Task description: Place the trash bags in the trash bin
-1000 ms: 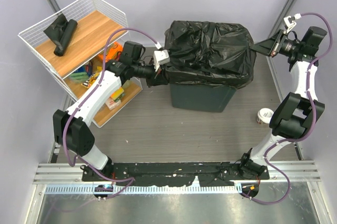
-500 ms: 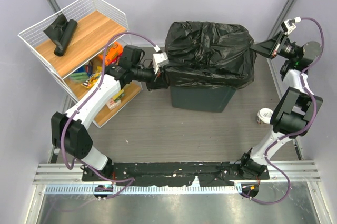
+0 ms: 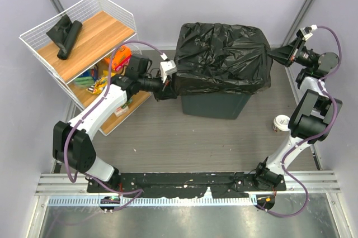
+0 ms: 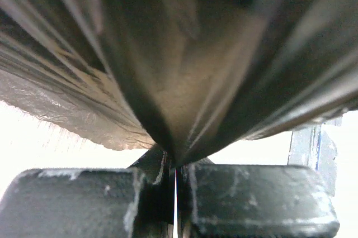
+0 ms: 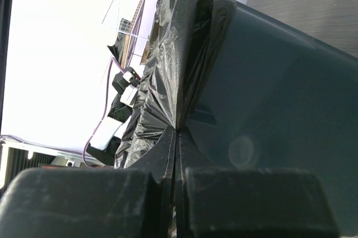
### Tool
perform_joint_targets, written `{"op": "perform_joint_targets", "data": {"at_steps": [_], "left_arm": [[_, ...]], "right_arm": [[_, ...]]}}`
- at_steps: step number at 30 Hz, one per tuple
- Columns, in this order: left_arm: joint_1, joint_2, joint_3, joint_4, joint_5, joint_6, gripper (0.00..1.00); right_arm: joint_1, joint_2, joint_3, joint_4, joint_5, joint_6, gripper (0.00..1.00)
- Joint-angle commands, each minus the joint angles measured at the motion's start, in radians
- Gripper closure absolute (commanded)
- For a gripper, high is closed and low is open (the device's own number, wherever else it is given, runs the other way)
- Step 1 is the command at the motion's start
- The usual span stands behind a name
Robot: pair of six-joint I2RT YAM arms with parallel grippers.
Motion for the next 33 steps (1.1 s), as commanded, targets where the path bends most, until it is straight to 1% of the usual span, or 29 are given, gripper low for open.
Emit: {"op": "perform_joint_targets", "data": {"at_steps": [1, 8, 18, 29, 33], "left_arm": [[0.004, -0.041, -0.011, 0.060, -0.017, -0.032, 1.00], [-0.004, -0.049, -0.041, 0.085, -0.063, -0.041, 1.00], [-0.004, -0.061, -0.167, 0.249, -0.119, -0.135, 1.00], [-0.055, -0.069, -0.316, 0.376, -0.204, -0.138, 1.00], [-0.056, -0.078, -0.316, 0.365, -0.229, -0.138, 1.00]], "right_arm": [[-0.020, -0.052, -0.028, 0.403, -0.038, 0.001, 0.99], [-0.031, -0.057, -0.088, 0.408, -0.038, -0.052, 0.99], [-0.031, -0.057, -0.143, 0.411, -0.040, -0.122, 0.99], [-0.033, 0.018, -0.155, 0.411, -0.040, -0.187, 0.98], [-0.034, 0.034, -0.120, 0.411, -0.040, -0.182, 0.99]]}}
